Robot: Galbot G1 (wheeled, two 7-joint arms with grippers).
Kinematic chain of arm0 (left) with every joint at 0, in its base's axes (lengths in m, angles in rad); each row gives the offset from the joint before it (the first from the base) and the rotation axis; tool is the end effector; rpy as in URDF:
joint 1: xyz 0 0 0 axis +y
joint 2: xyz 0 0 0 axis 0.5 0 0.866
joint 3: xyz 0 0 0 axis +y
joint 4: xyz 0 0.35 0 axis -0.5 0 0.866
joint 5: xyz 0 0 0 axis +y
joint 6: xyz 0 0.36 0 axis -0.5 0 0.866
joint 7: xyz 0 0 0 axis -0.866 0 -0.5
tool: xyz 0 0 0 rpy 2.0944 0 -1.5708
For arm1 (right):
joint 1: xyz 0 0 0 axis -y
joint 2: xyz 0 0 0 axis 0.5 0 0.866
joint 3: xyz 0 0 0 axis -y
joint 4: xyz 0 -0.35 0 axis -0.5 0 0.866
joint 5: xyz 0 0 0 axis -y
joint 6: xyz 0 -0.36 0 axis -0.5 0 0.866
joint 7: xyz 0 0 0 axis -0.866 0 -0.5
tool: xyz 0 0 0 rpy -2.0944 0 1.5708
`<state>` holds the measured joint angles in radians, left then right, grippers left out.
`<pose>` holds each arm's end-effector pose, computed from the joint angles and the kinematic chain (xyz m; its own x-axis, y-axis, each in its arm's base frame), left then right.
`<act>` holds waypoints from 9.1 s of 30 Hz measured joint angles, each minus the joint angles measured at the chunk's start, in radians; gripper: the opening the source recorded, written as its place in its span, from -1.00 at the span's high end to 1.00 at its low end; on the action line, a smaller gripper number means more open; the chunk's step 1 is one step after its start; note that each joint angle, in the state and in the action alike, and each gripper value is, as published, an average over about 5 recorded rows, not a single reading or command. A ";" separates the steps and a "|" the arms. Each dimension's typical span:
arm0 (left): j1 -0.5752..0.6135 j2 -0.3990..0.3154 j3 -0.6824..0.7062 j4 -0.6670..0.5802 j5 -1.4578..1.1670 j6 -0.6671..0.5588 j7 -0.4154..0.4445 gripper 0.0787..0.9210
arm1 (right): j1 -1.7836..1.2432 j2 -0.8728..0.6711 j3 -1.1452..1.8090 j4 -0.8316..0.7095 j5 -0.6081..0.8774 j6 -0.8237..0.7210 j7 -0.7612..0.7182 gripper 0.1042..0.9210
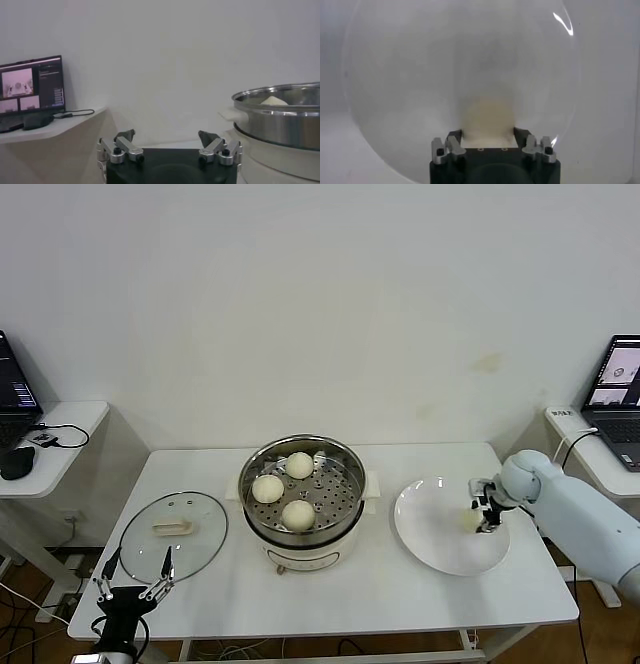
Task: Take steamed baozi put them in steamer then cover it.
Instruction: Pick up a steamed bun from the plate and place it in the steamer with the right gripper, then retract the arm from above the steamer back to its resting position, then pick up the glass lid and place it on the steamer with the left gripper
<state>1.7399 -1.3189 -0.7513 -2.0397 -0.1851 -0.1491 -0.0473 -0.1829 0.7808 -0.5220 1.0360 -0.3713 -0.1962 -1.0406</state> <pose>0.1364 0.1169 -0.3255 -0.9939 -0.1070 0.0259 -0.1017 0.9825 0.1563 0.5312 -0.1903 -0.2492 -0.2732 0.0217 0.9617 -0.9614 0.0262 -0.2738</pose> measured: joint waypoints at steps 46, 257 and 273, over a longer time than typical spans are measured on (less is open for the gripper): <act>-0.021 0.002 -0.011 -0.026 0.000 0.005 0.000 -0.77 | 0.716 0.198 -0.623 0.391 0.838 -0.432 0.221 -0.07; -0.636 0.333 0.440 0.084 1.138 0.437 0.153 0.83 | -1.390 0.696 1.392 0.813 0.323 0.490 0.864 -0.76; -0.824 0.106 0.631 0.164 1.418 0.574 0.315 0.83 | -1.381 0.729 1.365 0.777 0.205 0.502 0.905 -0.76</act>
<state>0.9162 -1.2126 -0.1203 -1.8758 1.2329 0.4249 0.2675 -1.5643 1.5094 0.8431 1.8133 -0.1667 0.3059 -0.1353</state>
